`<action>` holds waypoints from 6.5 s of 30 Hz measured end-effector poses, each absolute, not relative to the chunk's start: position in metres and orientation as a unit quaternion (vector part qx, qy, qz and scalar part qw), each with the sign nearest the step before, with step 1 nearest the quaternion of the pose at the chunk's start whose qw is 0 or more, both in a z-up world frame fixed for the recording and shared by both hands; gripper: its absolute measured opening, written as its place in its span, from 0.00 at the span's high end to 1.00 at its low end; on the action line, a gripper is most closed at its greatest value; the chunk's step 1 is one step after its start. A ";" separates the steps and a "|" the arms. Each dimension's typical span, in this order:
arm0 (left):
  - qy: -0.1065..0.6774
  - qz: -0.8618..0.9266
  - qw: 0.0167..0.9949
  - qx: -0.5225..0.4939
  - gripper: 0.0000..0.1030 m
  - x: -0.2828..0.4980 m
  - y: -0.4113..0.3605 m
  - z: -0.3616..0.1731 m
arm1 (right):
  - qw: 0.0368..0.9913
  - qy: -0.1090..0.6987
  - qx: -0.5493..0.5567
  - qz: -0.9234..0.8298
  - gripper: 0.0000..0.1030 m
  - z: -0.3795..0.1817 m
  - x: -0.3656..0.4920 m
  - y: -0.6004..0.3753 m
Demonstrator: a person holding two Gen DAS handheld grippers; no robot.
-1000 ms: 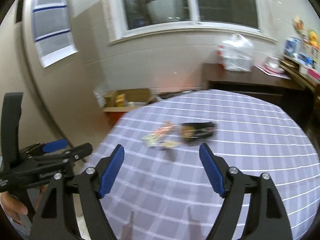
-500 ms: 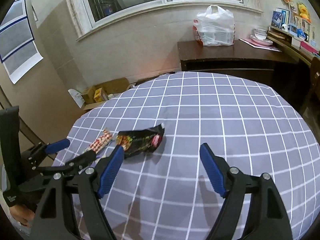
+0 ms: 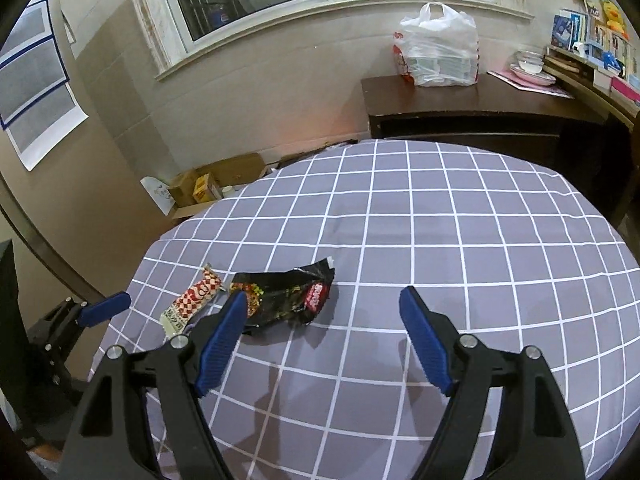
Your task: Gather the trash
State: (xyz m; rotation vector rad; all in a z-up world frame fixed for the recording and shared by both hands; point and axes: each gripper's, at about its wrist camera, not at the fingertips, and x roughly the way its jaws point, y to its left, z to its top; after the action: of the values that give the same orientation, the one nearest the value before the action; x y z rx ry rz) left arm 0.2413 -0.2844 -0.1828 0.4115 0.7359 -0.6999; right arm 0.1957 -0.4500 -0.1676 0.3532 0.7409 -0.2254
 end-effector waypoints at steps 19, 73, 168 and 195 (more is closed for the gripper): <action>0.410 -0.359 0.819 0.177 0.25 0.290 -0.310 -0.199 | 0.909 0.369 0.159 -0.115 0.25 -0.179 0.206 -0.455; 0.379 -0.208 0.900 -0.049 0.90 0.215 0.012 -0.144 | 0.930 0.348 0.061 0.102 0.94 -0.124 0.203 -0.170; 0.144 -0.038 0.988 0.032 0.09 -0.056 0.019 0.026 | 0.989 0.146 0.016 0.021 0.09 -0.008 -0.061 -0.174; 0.122 -0.044 0.991 0.037 0.09 -0.081 0.005 0.029 | 0.993 0.119 0.010 0.010 0.08 0.001 -0.090 -0.180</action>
State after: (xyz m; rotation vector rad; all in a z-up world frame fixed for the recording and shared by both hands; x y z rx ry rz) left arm -0.0810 0.0052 0.0292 0.0735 0.2452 -0.0884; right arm -0.0903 -0.1799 0.0012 0.0196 0.2385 0.0198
